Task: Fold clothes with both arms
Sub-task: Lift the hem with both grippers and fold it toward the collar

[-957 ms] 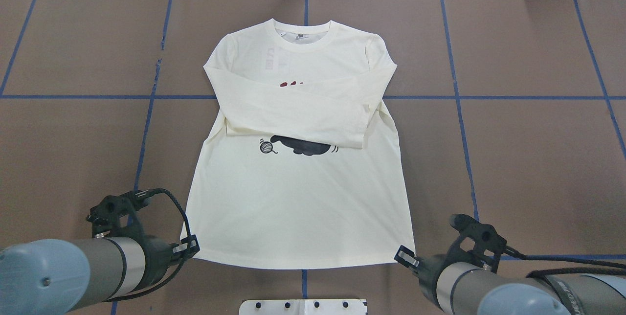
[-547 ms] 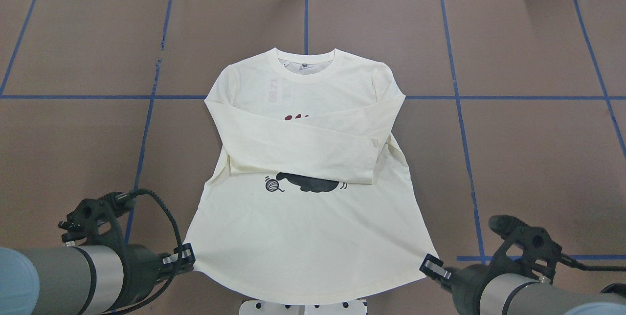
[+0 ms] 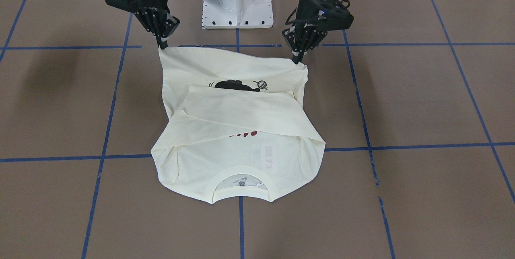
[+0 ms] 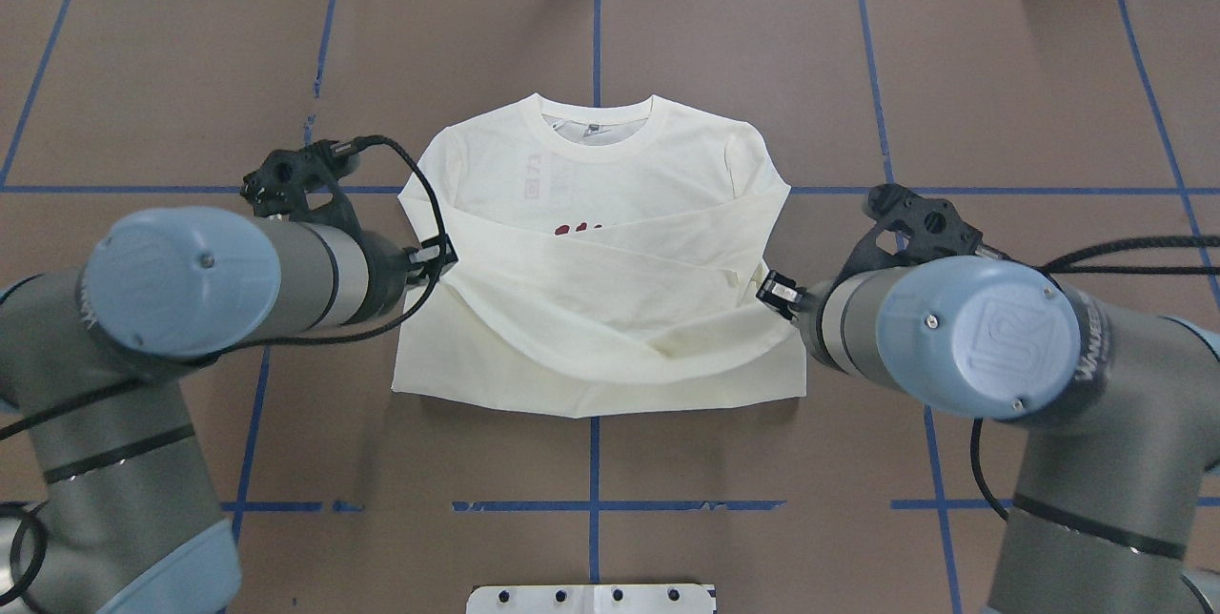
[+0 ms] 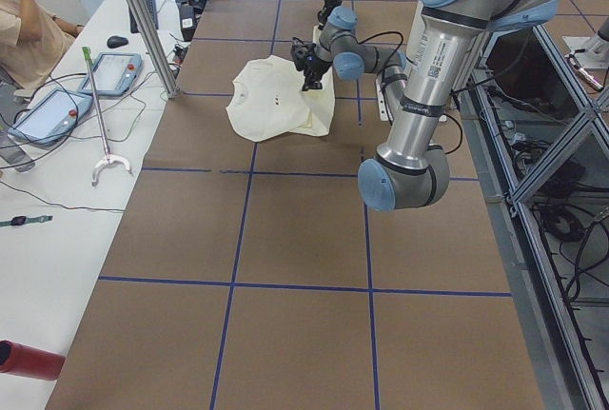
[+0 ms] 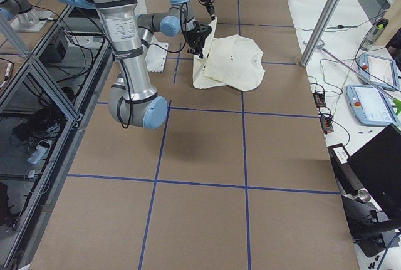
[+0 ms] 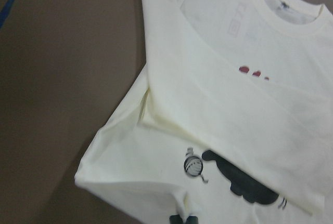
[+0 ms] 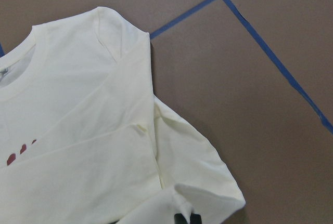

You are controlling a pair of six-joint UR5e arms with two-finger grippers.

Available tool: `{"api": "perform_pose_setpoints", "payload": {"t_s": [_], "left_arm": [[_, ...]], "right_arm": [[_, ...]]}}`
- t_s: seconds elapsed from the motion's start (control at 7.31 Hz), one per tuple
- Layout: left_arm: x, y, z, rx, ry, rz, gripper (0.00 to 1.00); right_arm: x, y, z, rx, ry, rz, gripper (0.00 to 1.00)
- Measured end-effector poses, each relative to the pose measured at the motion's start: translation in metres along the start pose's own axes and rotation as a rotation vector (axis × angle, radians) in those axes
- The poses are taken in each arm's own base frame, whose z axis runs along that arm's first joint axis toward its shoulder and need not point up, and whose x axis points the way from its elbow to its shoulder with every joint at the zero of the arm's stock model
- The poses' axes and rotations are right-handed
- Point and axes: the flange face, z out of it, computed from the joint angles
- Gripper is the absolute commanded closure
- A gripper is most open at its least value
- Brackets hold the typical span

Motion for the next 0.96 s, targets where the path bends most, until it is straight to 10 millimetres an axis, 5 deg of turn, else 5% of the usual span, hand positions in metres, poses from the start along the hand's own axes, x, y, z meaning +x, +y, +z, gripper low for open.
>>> {"api": "perform_pose_setpoints", "payload": {"t_s": [0.27, 0.55, 0.96], "left_arm": [[-0.011, -0.064, 0.071, 0.083, 0.015, 0.007, 1.0], [-0.024, -0.093, 0.131, 0.113, 0.023, 0.006, 1.0], [-0.042, -0.111, 0.171, 0.131, 0.032, 0.044, 1.0]], "right_arm": [[-0.031, -0.064, 0.068, 0.016, 0.016, 0.01, 1.0], [-0.055, -0.106, 0.14, 0.017, 0.002, 0.033, 1.0], [-0.061, -0.133, 0.202, 0.028, 0.021, 0.024, 1.0]]}}
